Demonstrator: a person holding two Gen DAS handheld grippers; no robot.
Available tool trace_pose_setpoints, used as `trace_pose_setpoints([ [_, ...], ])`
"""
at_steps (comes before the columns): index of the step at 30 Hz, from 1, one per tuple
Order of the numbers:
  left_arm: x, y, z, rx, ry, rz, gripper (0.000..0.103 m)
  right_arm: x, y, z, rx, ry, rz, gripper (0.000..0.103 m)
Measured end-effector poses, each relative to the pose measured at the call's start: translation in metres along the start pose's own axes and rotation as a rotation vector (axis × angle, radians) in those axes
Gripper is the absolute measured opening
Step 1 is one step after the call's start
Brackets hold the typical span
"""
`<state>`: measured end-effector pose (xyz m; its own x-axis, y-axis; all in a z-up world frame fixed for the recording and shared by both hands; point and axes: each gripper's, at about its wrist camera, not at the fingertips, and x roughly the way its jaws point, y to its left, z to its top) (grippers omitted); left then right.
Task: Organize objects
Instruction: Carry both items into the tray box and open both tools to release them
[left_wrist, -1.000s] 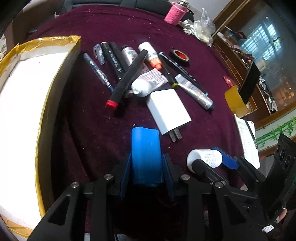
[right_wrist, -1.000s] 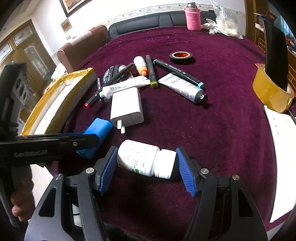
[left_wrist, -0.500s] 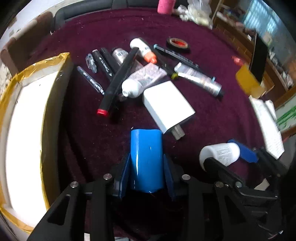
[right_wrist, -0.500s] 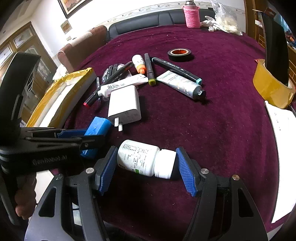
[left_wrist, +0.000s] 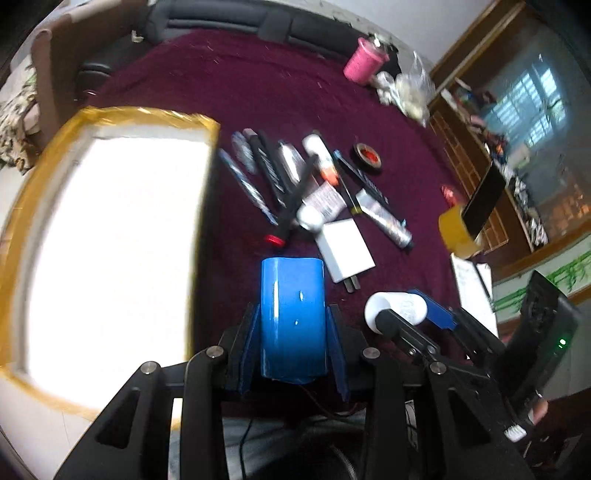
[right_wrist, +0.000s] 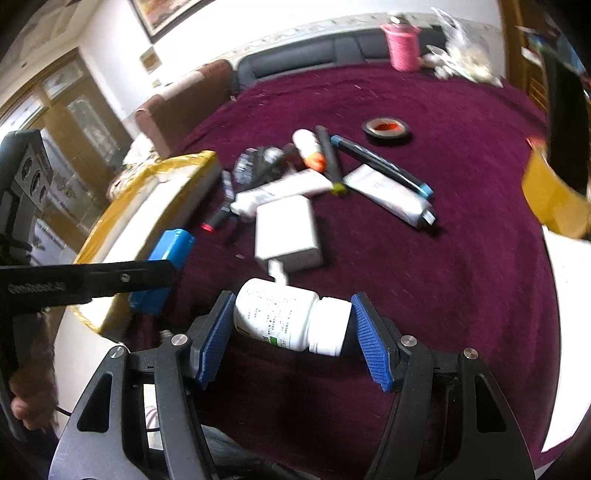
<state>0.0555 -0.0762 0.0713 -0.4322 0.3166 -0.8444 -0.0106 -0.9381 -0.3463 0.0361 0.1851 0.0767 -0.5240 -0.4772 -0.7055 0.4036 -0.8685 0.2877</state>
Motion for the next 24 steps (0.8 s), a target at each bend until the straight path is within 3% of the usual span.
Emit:
trace_pose_setpoints([
  [4,-0.040,0.048,0.005,-0.076,-0.050,0.049,0.034,0.004,0.043,0.017,-0.102,0.000,0.089,0.065],
  [8,-0.050,0.101,0.009,-0.150,-0.060,0.127,0.034,0.024,0.093,0.031,-0.193,0.055,0.207,0.065],
  [15,-0.028,0.157,0.008,-0.204,0.039,0.163,0.035,0.072,0.165,0.032,-0.364,0.148,0.260,0.065],
  [24,-0.010,0.168,0.001,-0.154,0.104,0.249,0.035,0.123,0.208,0.014,-0.539,0.264,0.151,0.065],
])
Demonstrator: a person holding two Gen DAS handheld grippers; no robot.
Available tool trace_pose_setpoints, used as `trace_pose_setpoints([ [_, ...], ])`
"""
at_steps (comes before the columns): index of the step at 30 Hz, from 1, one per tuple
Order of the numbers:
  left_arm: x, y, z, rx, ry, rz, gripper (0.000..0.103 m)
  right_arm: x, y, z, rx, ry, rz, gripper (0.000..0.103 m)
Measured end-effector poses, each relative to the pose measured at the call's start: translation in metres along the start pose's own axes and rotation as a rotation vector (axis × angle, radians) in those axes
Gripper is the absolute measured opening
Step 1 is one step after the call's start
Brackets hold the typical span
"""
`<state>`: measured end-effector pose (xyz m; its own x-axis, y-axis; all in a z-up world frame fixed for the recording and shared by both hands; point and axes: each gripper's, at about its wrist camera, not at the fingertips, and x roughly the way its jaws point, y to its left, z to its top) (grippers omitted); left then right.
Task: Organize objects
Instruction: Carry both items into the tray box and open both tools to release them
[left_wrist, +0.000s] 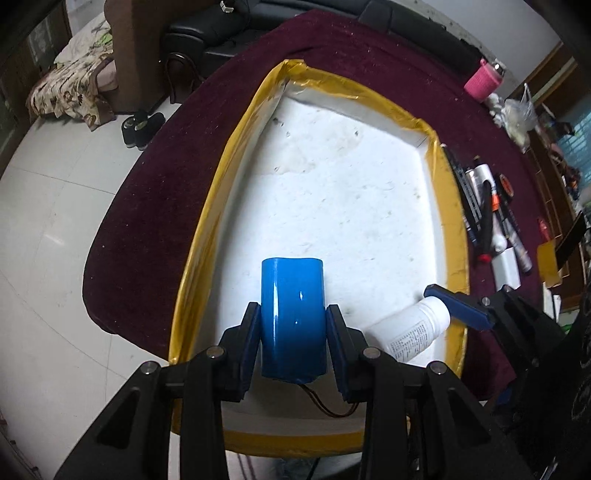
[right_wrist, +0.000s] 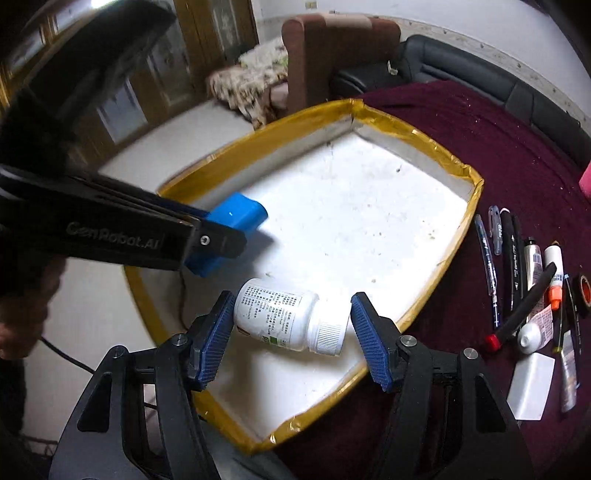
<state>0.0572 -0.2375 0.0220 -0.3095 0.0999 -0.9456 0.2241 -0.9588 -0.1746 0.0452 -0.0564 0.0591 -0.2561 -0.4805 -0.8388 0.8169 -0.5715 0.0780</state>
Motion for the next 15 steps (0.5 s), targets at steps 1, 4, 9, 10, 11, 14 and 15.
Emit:
trace_pose_setpoints([
  [1,0.003,-0.001,0.000,0.010,0.007,0.017,0.035,0.003,0.002,0.002,-0.017,0.009,-0.010,0.065],
  [4,0.004,-0.002,-0.001,0.021,0.012,0.018,0.035,0.006,0.007,0.004,-0.063,0.030,-0.043,0.065],
  [9,0.000,0.003,-0.003,0.016,-0.004,-0.006,0.036,0.004,0.010,0.005,-0.069,0.041,-0.046,0.065],
  [10,-0.001,0.003,-0.002,0.023,-0.010,-0.006,0.036,0.005,0.009,0.006,-0.070,0.040,-0.040,0.065],
  [11,-0.002,0.003,-0.003,0.031,-0.018,-0.005,0.036,0.005,0.007,0.005,-0.060,0.040,-0.027,0.065],
  [14,-0.007,0.006,-0.005,0.023,-0.059,-0.054,0.047,0.009,-0.001,0.005,-0.012,0.025,0.024,0.065],
  [15,-0.010,0.007,-0.006,0.014,-0.072,-0.073,0.056,0.009,-0.003,0.005,-0.001,0.021,0.038,0.065],
])
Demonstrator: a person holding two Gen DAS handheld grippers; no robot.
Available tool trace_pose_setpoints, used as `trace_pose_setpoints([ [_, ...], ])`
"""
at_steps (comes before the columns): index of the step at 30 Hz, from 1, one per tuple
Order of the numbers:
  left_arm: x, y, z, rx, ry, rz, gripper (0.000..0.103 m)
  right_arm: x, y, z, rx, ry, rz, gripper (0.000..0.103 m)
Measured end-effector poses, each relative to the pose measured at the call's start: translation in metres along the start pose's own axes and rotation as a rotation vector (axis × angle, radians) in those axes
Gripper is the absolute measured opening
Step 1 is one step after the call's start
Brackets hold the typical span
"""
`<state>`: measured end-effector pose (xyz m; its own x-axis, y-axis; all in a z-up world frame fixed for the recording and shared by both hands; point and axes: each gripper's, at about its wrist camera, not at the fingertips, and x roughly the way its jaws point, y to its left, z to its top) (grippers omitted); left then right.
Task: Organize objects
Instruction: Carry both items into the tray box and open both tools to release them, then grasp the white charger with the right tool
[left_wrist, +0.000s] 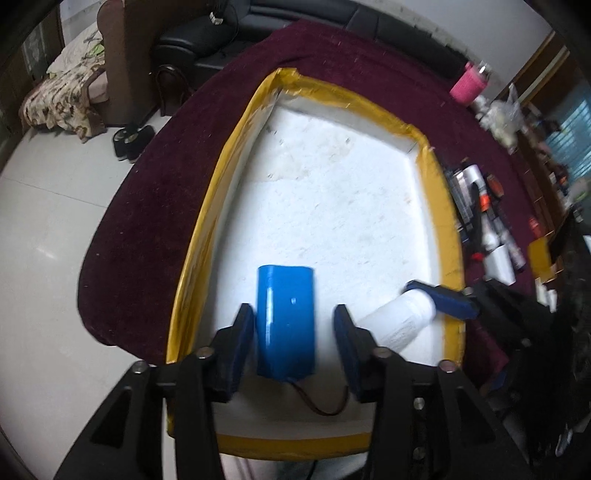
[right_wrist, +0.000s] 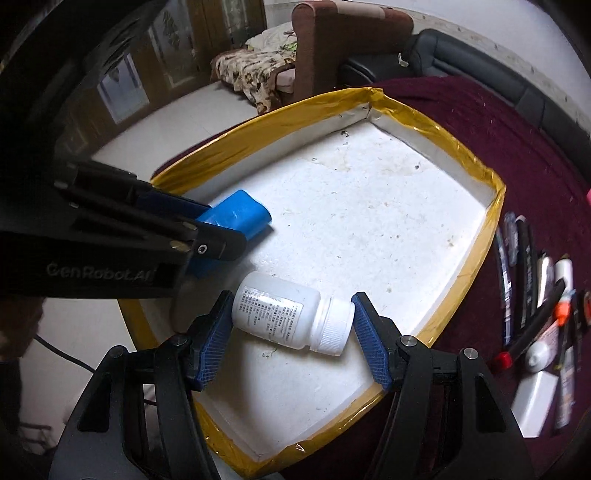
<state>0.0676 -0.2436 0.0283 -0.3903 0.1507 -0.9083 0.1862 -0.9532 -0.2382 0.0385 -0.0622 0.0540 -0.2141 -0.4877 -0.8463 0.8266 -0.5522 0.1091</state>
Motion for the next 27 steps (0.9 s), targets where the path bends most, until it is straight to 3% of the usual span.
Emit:
trace_pose_setpoints([
  [3,-0.013,0.006,-0.001,-0.058,-0.071,-0.041,0.069,-0.009,-0.006,0.001,0.047,-0.045,0.028,0.065],
  [8,-0.034,0.003,-0.007,-0.123,-0.149,-0.115,0.069,-0.039,-0.013,-0.008,0.085,-0.130,0.025,0.065],
  [12,-0.043,-0.034,-0.013,-0.070,-0.208,-0.109,0.069,-0.065,-0.033,-0.030,0.172,-0.191,0.060,0.065],
  [16,-0.041,-0.082,-0.014,0.017,-0.219,-0.158,0.069,-0.087,-0.057,-0.061,0.249,-0.220,0.059,0.065],
  [19,-0.033,-0.116,-0.011,0.066,-0.185,-0.209,0.069,-0.105,-0.083,-0.088,0.327,-0.243,-0.003,0.065],
  [27,-0.003,-0.169,-0.007,0.117,-0.117,-0.209,0.069,-0.119,-0.154,-0.125,0.511,-0.229,-0.176,0.065],
])
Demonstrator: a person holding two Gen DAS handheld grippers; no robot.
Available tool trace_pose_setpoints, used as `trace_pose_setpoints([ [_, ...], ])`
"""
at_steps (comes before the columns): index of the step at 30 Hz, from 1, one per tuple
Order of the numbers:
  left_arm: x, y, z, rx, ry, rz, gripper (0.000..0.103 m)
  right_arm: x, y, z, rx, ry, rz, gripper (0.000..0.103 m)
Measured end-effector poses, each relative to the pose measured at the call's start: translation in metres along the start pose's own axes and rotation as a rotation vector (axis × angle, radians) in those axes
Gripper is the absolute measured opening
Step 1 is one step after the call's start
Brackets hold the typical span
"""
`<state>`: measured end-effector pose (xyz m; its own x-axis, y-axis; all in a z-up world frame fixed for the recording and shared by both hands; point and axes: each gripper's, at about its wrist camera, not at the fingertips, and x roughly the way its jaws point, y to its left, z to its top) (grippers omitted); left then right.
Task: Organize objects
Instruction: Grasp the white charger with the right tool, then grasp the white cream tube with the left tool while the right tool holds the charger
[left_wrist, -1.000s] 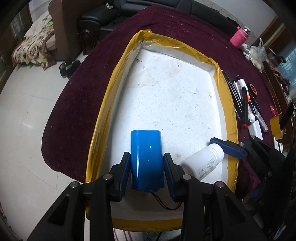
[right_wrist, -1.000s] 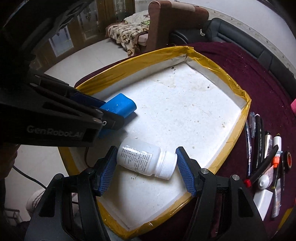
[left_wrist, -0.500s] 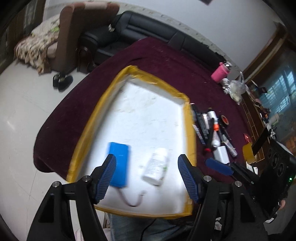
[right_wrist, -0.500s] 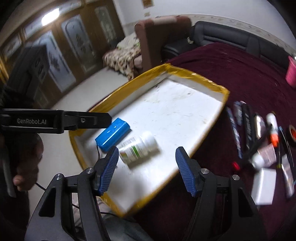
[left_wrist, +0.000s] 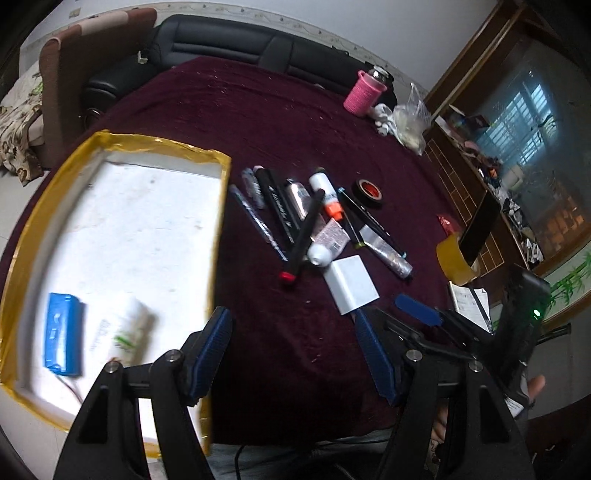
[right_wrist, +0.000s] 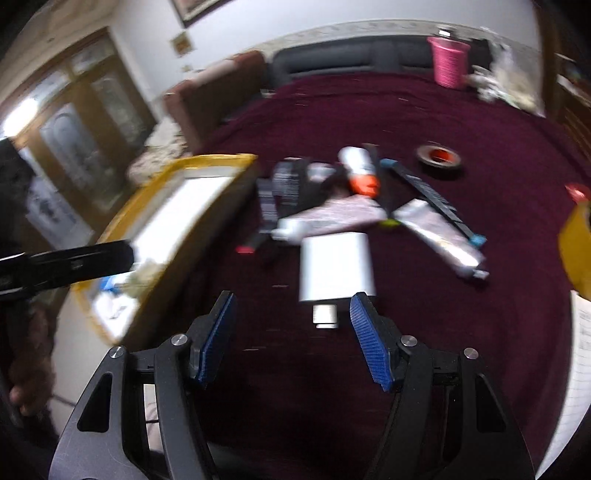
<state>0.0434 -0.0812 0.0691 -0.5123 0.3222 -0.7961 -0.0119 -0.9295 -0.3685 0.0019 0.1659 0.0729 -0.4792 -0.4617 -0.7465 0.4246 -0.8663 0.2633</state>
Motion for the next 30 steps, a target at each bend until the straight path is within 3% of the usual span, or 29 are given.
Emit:
trace_pose_setpoints([
  [9,0.017,-0.014,0.015,0.012,0.012,0.026,0.069,0.040,-0.013,0.017,-0.016,0.042,-0.071,0.064],
  [10,0.020,-0.017,0.020,0.022,0.015,0.034,0.069,0.042,-0.010,0.015,-0.022,0.049,-0.071,0.060],
  [11,0.024,-0.021,0.023,0.031,0.019,0.040,0.069,0.045,-0.010,0.014,-0.021,0.056,-0.064,0.048],
  [12,0.027,-0.024,0.026,0.043,0.019,0.036,0.069,0.043,-0.010,0.011,-0.016,0.055,-0.058,0.048],
  [19,0.068,-0.065,0.049,0.197,0.080,0.044,0.069,0.011,-0.037,-0.009,0.036,0.068,-0.079,0.048],
  [22,0.091,-0.081,0.058,0.257,0.140,0.005,0.069,0.001,-0.048,-0.016,0.062,0.059,-0.100,0.047],
  [30,0.135,-0.101,0.064,0.439,0.208,0.103,0.067,-0.003,-0.055,-0.017,0.103,0.039,-0.074,0.048],
])
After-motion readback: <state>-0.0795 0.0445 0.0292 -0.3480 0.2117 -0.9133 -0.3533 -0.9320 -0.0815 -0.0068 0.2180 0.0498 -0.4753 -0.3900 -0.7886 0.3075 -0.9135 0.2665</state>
